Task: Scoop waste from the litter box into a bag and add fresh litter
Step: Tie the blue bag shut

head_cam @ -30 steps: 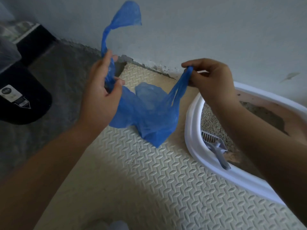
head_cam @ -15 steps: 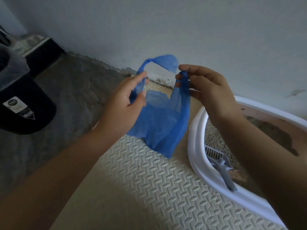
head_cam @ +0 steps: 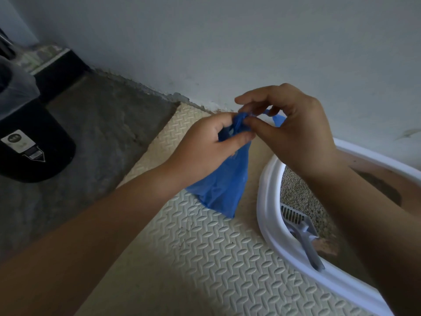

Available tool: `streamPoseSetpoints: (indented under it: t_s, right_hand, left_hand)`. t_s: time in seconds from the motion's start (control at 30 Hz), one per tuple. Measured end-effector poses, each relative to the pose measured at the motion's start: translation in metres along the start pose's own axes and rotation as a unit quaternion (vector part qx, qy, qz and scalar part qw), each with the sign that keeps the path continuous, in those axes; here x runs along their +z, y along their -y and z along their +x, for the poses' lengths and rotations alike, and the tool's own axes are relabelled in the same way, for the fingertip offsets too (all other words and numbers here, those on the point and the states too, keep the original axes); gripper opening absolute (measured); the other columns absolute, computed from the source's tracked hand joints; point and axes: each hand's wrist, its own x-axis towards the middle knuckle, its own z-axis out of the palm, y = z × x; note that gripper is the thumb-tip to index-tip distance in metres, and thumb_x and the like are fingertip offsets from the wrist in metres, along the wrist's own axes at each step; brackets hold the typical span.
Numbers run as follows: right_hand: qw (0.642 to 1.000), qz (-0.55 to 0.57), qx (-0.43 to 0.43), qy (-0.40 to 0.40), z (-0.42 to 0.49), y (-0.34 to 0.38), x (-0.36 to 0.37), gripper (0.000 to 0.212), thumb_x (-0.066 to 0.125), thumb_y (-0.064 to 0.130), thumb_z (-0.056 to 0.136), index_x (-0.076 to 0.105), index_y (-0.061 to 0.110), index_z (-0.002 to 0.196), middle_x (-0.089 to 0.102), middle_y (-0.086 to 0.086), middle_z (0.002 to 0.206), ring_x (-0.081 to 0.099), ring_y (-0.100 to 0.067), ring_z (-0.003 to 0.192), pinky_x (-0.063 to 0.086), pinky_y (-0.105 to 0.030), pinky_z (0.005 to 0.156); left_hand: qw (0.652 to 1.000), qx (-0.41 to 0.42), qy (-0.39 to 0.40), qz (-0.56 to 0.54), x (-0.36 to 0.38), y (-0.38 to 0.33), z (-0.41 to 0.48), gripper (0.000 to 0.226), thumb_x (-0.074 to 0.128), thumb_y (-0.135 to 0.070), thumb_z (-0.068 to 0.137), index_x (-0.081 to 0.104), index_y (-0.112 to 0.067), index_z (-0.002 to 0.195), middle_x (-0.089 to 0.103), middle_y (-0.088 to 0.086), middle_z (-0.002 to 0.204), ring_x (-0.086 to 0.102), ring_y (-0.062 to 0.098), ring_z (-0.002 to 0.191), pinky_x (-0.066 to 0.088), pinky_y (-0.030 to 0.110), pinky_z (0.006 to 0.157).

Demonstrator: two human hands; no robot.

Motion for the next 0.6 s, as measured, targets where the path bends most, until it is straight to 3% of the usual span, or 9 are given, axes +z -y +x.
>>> streamPoseSetpoints:
  t_s: [0.07,0.13,0.2,0.37,0.47,0.6]
  right_hand:
    - [1.000,0.004,0.017,0.000,0.000,-0.003,-0.002,0.026,0.068,0.013,0.083,0.066,0.025,0.106,0.065,0.016,0.094,0.059,-0.007,0.091,0.045,-0.015,0.079]
    - [0.999,-0.012,0.047,0.024,0.000,-0.010,-0.004,0.026,0.063,0.021,0.088,0.065,0.023,0.114,0.066,0.011,0.105,0.058,-0.003,0.099,0.043,-0.013,0.085]
    - [0.994,-0.013,0.096,0.055,-0.001,-0.018,-0.005,0.026,0.060,0.022,0.091,0.065,0.023,0.117,0.067,0.011,0.108,0.058,0.002,0.100,0.040,-0.007,0.087]
    - [0.985,0.046,0.159,0.043,-0.004,-0.019,-0.003,0.014,0.068,0.015,0.086,0.071,0.027,0.089,0.069,0.017,0.077,0.066,-0.003,0.075,0.050,-0.015,0.072]
    - [0.971,0.119,0.205,0.029,-0.008,-0.016,0.003,0.014,0.072,0.011,0.082,0.071,0.026,0.079,0.069,0.018,0.067,0.064,0.003,0.067,0.048,-0.011,0.066]
    - [0.964,0.120,0.231,0.063,-0.022,-0.013,0.020,0.013,0.072,0.012,0.081,0.072,0.024,0.080,0.069,0.018,0.070,0.063,0.004,0.066,0.047,-0.009,0.065]
  left_hand:
    - [1.000,-0.003,-0.001,-0.028,0.000,0.000,0.001,0.011,0.059,-0.023,0.093,0.068,-0.020,0.088,0.059,-0.005,0.058,0.055,0.003,0.055,0.044,0.017,0.060]
    - [0.999,-0.003,0.002,-0.034,-0.001,0.002,0.003,0.015,0.055,-0.023,0.095,0.069,-0.028,0.093,0.070,0.004,0.075,0.054,0.004,0.056,0.046,0.019,0.065]
    - [0.999,-0.010,-0.005,-0.049,-0.004,0.002,0.002,0.019,0.054,-0.021,0.096,0.069,-0.031,0.096,0.073,-0.001,0.090,0.053,0.005,0.056,0.047,0.019,0.065]
    - [0.995,-0.039,-0.014,-0.089,-0.008,0.000,0.004,0.022,0.051,-0.015,0.097,0.069,-0.027,0.093,0.073,-0.009,0.091,0.063,0.008,0.062,0.046,0.016,0.057]
    - [0.985,-0.082,-0.036,-0.147,-0.010,0.000,0.006,0.019,0.050,-0.012,0.098,0.068,-0.017,0.094,0.073,-0.007,0.093,0.072,0.014,0.078,0.046,0.016,0.053]
    - [0.973,-0.107,-0.042,-0.200,-0.009,0.003,0.009,0.018,0.050,-0.012,0.097,0.068,-0.013,0.097,0.074,-0.001,0.096,0.071,0.017,0.088,0.049,0.017,0.058]
